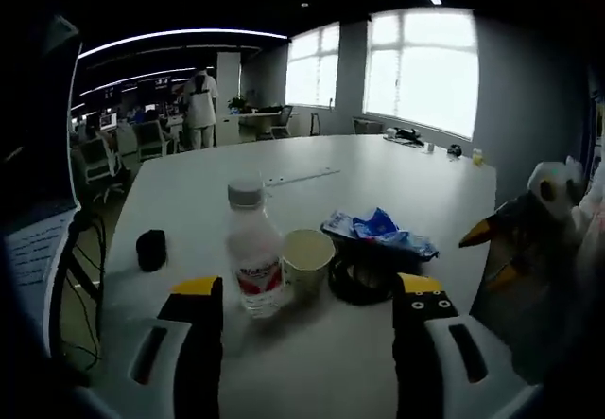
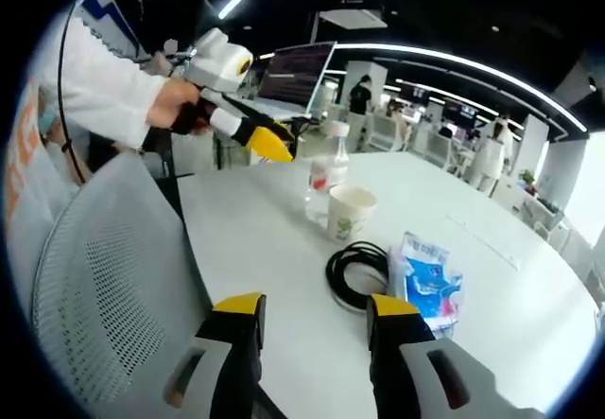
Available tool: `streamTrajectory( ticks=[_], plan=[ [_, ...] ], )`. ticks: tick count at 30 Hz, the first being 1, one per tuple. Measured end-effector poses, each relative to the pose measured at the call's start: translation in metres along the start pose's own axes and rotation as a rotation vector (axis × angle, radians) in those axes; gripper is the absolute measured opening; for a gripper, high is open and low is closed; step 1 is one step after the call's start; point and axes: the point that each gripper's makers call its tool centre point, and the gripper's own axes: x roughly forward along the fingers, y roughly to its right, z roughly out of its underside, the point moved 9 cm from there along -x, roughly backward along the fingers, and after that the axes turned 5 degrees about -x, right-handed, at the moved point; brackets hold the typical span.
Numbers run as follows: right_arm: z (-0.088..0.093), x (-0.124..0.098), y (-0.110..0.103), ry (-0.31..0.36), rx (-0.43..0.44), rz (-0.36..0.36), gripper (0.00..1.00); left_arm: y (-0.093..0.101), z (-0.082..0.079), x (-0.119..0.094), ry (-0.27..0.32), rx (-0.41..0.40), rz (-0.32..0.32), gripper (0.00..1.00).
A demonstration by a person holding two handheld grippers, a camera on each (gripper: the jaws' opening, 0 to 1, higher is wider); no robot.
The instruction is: Arrange the tabletop items into an orderly group along one side of the table until the central work area is clear of visible clutter.
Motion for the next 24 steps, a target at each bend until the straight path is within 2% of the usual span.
streamTrajectory(
  ticks=[6, 12, 15, 17, 18, 20, 21, 24],
  plan=[
    [0.002, 0.000, 0.000, -0.020, -0.007, 0.012, 0.43, 0.010, 0.021, -0.012, -0.012, -0.073, -0.043, 0.85],
    [0.005, 0.001, -0.001, -0.045, -0.013, 0.024, 0.43, 0.017, 0.040, -0.021, -0.026, -0.107, -0.046, 0.83],
    [0.007, 0.001, -0.002, -0.057, -0.013, 0.031, 0.43, 0.018, 0.041, -0.022, -0.056, -0.077, -0.047, 0.82],
    [0.007, 0.001, -0.002, -0.061, -0.011, 0.035, 0.43, 0.018, 0.038, -0.021, -0.017, -0.081, -0.043, 0.82],
    [0.008, 0.001, -0.002, -0.063, -0.010, 0.037, 0.43, 0.018, 0.038, -0.021, -0.016, -0.093, -0.038, 0.82],
    [0.008, 0.001, -0.002, -0.070, -0.006, 0.045, 0.43, 0.023, 0.040, -0.021, -0.030, -0.071, -0.035, 0.81],
    [0.009, 0.000, -0.002, -0.074, -0.003, 0.051, 0.43, 0.025, 0.041, -0.020, -0.050, -0.027, -0.030, 0.81],
    [0.011, 0.001, -0.002, -0.087, -0.011, 0.061, 0.44, 0.027, 0.045, -0.018, -0.074, -0.019, -0.008, 0.80]
  ],
)
